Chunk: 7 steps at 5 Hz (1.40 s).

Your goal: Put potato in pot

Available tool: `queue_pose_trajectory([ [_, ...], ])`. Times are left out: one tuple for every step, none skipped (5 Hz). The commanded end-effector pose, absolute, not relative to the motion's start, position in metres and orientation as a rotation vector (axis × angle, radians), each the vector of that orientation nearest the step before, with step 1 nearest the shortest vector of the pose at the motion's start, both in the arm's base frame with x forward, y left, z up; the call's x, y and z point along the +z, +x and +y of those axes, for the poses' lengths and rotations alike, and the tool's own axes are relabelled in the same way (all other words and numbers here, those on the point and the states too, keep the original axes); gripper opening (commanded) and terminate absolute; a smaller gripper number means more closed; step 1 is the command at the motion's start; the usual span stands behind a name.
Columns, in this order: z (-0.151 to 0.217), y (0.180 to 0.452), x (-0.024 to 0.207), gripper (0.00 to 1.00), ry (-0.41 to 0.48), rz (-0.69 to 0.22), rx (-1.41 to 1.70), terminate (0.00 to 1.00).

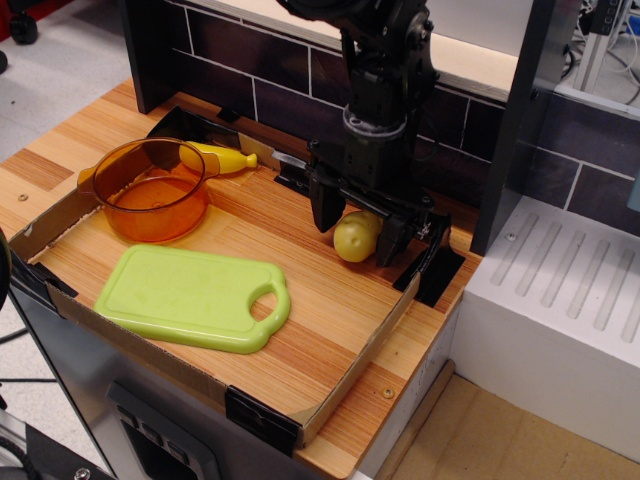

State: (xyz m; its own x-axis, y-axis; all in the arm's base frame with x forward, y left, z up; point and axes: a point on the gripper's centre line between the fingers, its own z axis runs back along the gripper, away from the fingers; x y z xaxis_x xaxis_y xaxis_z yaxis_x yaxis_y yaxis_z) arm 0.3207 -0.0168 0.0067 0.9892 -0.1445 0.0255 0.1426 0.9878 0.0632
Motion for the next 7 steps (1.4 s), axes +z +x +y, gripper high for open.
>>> queue_pose_trajectory([
  [-0.017,0.329,0.022,0.00,0.044,-0.079,-0.152,0.00],
  [-0.014,0.328,0.037,0.00,0.040,-0.113,-0.150,0.00],
  [-0.006,0.323,0.069,0.00,0.069,-0.182,-0.139,0.00],
  [0.025,0.315,0.100,0.00,0.051,-0.220,-0.088,0.00],
  [0.059,0.302,0.117,0.00,0.100,-0.233,-0.049,0.00],
  [0.096,0.296,0.125,0.00,0.123,-0.140,-0.011,0.00],
  [0.125,0.291,0.120,0.00,0.113,-0.102,0.007,0.00],
])
